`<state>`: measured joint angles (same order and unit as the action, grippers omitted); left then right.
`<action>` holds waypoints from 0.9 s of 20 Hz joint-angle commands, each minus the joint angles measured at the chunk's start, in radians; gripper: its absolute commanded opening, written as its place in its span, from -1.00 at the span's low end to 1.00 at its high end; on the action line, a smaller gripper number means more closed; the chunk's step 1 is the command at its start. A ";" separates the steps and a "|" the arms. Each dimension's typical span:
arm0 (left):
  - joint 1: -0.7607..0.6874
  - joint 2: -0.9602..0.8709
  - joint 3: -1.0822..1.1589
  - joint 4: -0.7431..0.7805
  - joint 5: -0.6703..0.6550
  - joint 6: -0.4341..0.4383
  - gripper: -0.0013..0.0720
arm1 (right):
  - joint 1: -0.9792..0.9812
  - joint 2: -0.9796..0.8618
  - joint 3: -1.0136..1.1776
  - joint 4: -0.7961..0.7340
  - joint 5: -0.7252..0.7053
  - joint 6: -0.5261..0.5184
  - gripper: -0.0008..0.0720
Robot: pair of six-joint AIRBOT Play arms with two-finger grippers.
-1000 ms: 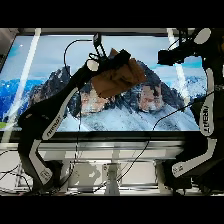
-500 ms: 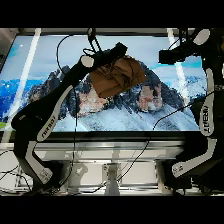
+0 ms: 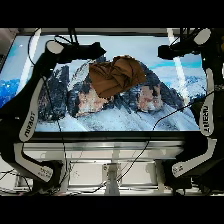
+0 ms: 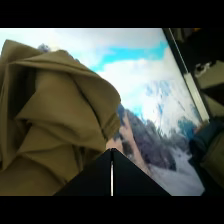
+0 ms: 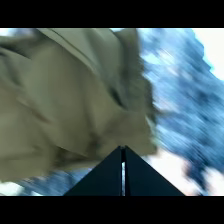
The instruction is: Fold the clothes and pants, and hang the long-sleeved shirts on hangers.
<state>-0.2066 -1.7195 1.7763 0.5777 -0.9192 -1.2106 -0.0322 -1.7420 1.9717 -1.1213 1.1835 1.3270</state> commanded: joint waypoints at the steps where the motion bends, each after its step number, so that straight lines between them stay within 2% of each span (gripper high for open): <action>1: 0.067 0.047 0.000 -0.003 -0.163 0.014 -0.91 | 0.035 -0.005 0.013 0.202 -0.078 -0.091 -0.92; 6: 0.064 0.074 0.000 -0.004 -0.164 0.014 -0.91 | 0.194 -0.057 0.027 -0.001 -0.204 -0.054 -0.93; 8: 0.064 0.077 0.000 -0.004 -0.167 0.014 -0.91 | 0.232 -0.123 0.054 -0.069 -0.199 0.013 -0.93; 11: 0.064 0.077 0.000 -0.003 -0.171 0.014 -0.91 | 0.257 -0.212 0.054 -0.091 -0.170 0.011 -0.86; 12: 0.065 0.077 0.000 -0.002 -0.174 0.014 -0.91 | 0.257 -0.232 0.053 -0.099 -0.188 -0.006 -0.13; 13: 0.065 0.077 0.000 -0.002 -0.178 0.014 -0.91 | 0.257 -0.244 0.053 -0.111 -0.213 -0.008 0.37; 14: 0.065 0.077 0.000 -0.002 -0.179 0.014 -0.91 | 0.256 -0.252 0.053 -0.134 -0.239 0.000 0.36; 16: 0.065 0.076 0.000 -0.002 -0.179 0.014 -0.91 | 0.236 -0.267 0.053 -0.195 -0.259 0.082 0.35; 18: 0.065 0.076 0.000 -0.002 -0.183 0.014 -0.91 | 0.199 -0.288 0.052 -0.190 -0.214 0.123 0.36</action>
<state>-0.1429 -1.6436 1.7763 0.5751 -1.0946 -1.1965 0.1955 -1.9976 2.0232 -1.2671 0.9554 1.3815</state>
